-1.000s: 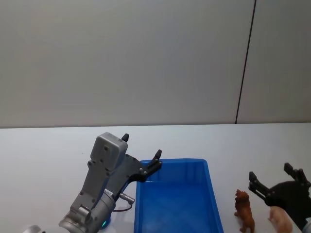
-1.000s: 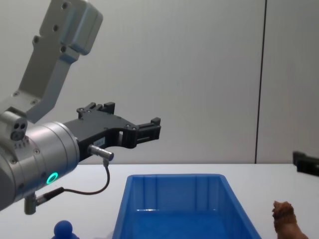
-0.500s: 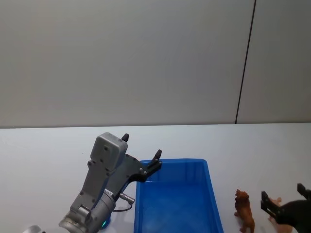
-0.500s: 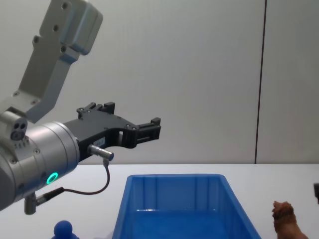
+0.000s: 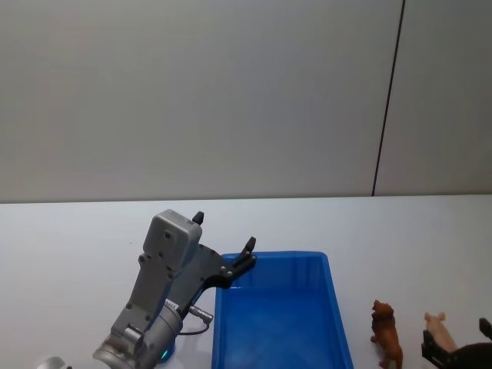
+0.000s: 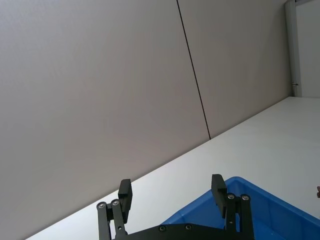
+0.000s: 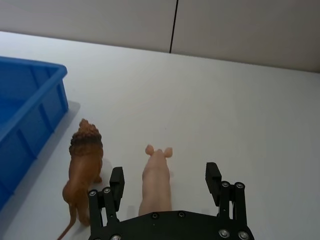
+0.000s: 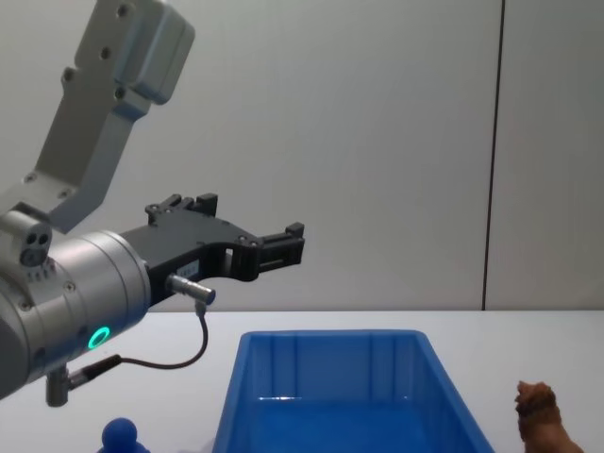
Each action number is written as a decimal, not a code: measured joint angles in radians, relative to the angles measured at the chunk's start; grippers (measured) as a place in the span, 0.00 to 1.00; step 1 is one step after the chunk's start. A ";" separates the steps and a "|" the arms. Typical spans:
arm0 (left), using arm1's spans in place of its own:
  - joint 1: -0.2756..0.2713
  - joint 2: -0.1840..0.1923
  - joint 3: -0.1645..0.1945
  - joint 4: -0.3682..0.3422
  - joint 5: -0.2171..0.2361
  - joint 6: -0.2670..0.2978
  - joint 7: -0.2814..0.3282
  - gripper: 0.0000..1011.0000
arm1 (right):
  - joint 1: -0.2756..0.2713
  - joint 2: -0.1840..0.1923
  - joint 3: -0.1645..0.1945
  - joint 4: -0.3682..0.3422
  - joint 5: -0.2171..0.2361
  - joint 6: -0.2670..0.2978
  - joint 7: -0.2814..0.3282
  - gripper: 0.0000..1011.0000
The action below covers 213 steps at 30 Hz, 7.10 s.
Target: Pick up the two dolls from the table and place them into the box.
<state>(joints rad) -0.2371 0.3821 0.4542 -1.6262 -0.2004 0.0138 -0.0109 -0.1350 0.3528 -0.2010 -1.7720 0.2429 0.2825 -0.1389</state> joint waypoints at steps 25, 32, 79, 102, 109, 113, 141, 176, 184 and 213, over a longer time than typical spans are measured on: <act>0.000 0.000 0.000 0.000 0.000 0.000 0.000 0.99 | 0.015 -0.032 -0.005 0.101 -0.028 0.000 0.038 0.42; 0.000 0.000 0.000 0.000 0.000 0.000 0.000 0.99 | 0.015 -0.036 -0.006 0.096 -0.054 -0.032 0.044 0.38; 0.000 0.000 0.000 0.000 0.000 0.000 0.000 0.99 | 0.169 -0.190 -0.106 0.080 -0.164 -0.083 0.336 0.50; 0.000 0.000 0.000 0.000 0.000 0.000 0.000 0.99 | 0.162 -0.180 -0.089 0.090 -0.147 -0.089 0.304 0.99; 0.000 0.000 0.000 0.000 0.000 0.000 0.000 0.99 | 0.127 -0.155 -0.073 0.058 -0.132 -0.089 0.255 0.99; 0.000 0.000 0.000 0.000 0.000 0.000 0.000 0.99 | 0.099 -0.135 -0.058 0.034 -0.119 -0.083 0.218 0.99; 0.000 0.000 0.000 0.000 0.000 0.000 0.000 0.99 | 0.015 -0.088 -0.012 0.033 -0.068 -0.042 0.123 0.99; 0.000 0.000 0.000 0.000 0.000 0.000 0.000 0.99 | 0.053 -0.141 -0.030 0.141 -0.072 -0.036 0.167 0.38; 0.000 0.000 0.000 0.000 0.000 0.000 0.000 0.99 | 0.049 -0.143 -0.031 0.111 -0.070 -0.041 0.169 0.29; 0.000 0.000 0.000 0.000 0.000 0.000 0.000 0.99 | 0.149 -0.208 -0.073 0.070 -0.134 -0.080 0.337 0.29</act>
<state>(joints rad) -0.2371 0.3821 0.4542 -1.6262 -0.2004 0.0138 -0.0109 0.0141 0.1452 -0.2737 -1.7019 0.1086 0.2028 0.1976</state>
